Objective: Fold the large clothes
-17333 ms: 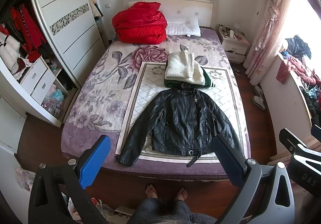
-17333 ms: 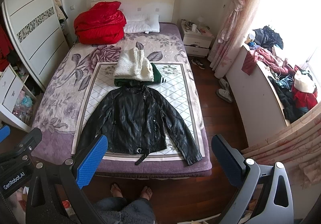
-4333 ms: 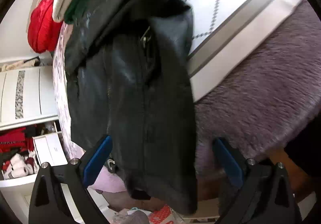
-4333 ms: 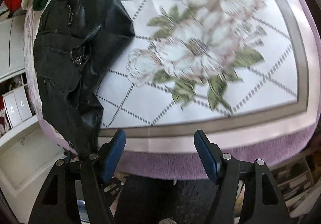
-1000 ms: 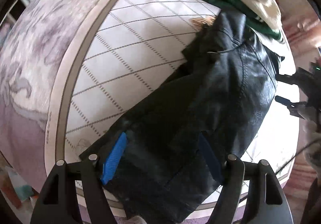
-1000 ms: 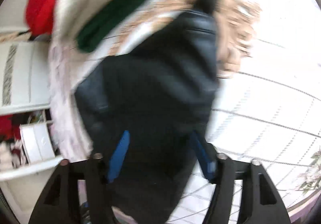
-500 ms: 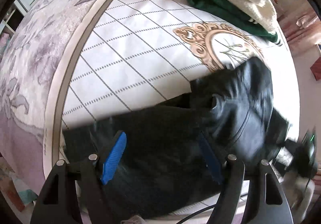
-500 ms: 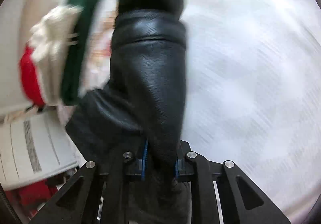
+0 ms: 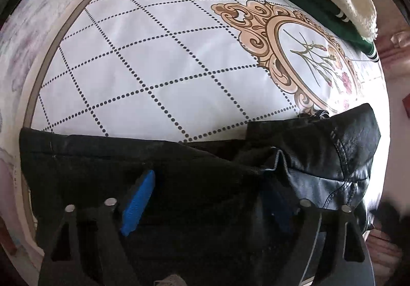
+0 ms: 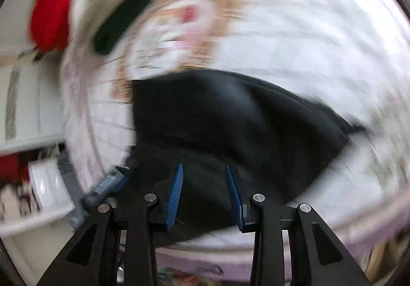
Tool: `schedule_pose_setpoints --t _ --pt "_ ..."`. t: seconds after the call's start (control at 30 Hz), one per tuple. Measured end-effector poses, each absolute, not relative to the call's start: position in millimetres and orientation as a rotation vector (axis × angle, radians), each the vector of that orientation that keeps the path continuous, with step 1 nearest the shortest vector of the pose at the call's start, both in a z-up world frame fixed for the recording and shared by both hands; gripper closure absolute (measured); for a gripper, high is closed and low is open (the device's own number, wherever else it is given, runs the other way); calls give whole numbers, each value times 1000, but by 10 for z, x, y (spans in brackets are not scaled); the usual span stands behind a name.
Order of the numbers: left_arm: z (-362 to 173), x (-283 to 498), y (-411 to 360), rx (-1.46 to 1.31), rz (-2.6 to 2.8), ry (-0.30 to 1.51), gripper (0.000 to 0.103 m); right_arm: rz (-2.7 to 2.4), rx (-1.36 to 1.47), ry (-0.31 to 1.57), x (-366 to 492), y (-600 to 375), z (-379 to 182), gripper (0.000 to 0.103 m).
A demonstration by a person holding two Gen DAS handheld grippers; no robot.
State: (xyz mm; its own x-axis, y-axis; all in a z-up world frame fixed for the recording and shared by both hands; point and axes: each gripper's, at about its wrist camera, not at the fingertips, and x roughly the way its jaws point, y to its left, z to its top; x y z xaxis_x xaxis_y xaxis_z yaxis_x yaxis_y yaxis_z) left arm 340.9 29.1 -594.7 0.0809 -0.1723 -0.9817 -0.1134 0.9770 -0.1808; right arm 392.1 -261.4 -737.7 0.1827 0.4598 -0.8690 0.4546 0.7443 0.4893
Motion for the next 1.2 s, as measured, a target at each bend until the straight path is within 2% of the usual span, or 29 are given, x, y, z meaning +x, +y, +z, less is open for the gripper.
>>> schedule_pose_setpoints --t 0.13,0.23,0.37,0.47,0.53,0.6,0.63,0.73,0.87,1.0,1.13,1.2 --pt "-5967 3356 415 -289 -46 1494 10 42 631 1518 4688 -2224 -7767 67" --pt "-5985 3382 456 -307 -41 1493 10 -15 622 1622 4860 -2204 -8237 67" --pt "-5936 3380 443 -293 -38 1506 10 18 647 1666 4929 -2248 -8107 67" --pt "-5712 3266 422 -271 -64 1485 10 72 702 1600 4701 -2445 -7815 66" --pt "-5543 3136 393 -247 -91 1460 10 77 725 1502 4366 -2657 -7513 56" --pt "-5499 3017 336 -223 -125 1465 10 45 724 1369 3902 -2895 -7222 18" --pt "-5530 2969 286 -211 -142 1478 10 17 712 1330 3710 -2945 -7132 15" --pt "-5784 2873 171 -172 -135 1542 10 -56 713 1325 3090 -3216 -7091 15" --pt "-6045 2890 126 -197 -112 1580 7 -131 941 1395 2582 -3561 -7694 15" --pt "-6090 2946 91 -206 -100 1589 1 -84 1174 1268 2535 -3578 -8335 15" --pt "-6123 3008 8 -192 -101 1601 1 -18 1179 1136 2710 -3548 -8379 14" --pt "-6117 3008 23 -192 -111 1605 1 53 1265 1089 2816 -3516 -8429 25"
